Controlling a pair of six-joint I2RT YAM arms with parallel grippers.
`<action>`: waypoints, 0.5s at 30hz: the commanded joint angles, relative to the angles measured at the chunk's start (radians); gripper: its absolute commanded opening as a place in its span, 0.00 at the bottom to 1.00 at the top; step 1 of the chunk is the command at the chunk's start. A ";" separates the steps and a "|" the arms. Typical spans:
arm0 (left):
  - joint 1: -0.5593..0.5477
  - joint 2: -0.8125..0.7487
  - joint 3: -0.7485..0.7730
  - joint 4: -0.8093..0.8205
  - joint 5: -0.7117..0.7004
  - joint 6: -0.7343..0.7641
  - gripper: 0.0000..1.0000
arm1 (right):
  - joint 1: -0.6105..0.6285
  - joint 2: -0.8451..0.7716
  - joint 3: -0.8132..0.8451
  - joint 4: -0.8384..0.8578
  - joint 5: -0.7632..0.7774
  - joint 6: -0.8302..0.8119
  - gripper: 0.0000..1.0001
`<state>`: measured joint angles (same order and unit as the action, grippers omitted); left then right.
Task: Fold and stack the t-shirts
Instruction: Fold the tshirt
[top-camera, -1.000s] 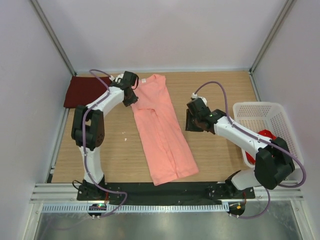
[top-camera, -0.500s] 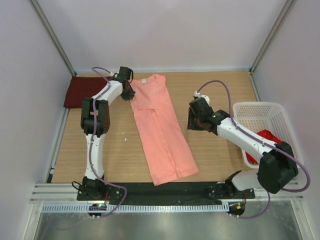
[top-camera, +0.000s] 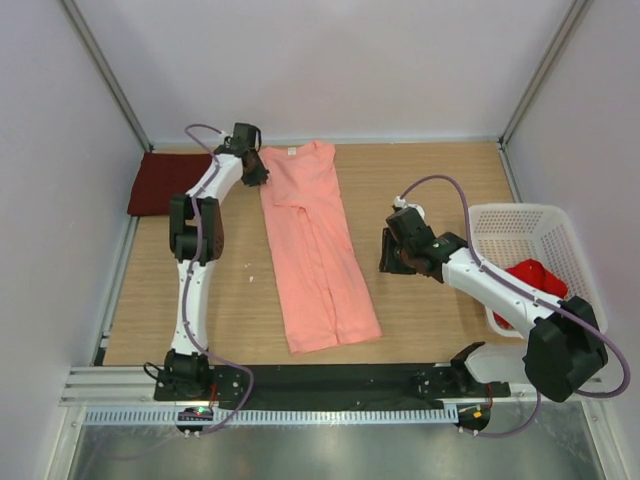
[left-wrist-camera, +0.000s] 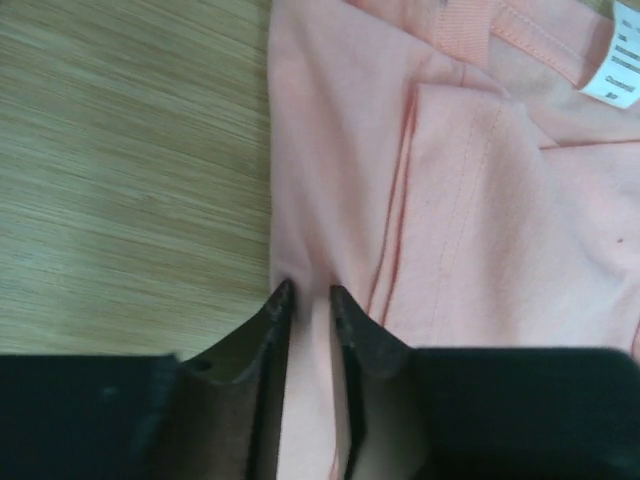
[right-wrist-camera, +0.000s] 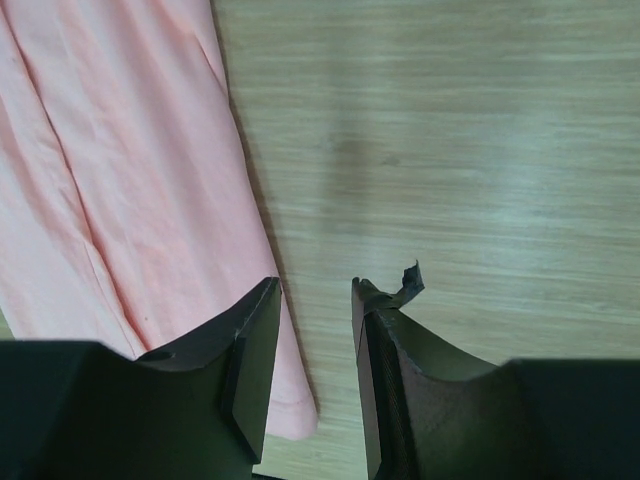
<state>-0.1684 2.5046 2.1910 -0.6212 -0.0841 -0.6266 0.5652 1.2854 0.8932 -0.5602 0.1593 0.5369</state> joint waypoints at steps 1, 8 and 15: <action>0.021 -0.073 -0.043 -0.018 0.055 0.038 0.27 | -0.004 -0.044 -0.059 0.019 -0.117 0.029 0.42; 0.010 -0.447 -0.450 0.055 0.024 0.025 0.45 | -0.001 -0.115 -0.226 0.059 -0.329 0.046 0.43; -0.054 -0.838 -0.929 0.029 0.078 -0.036 0.47 | 0.001 -0.149 -0.336 0.101 -0.435 0.081 0.43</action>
<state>-0.1726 1.7992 1.4242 -0.5934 -0.0467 -0.6361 0.5652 1.1522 0.5877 -0.5095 -0.1864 0.5869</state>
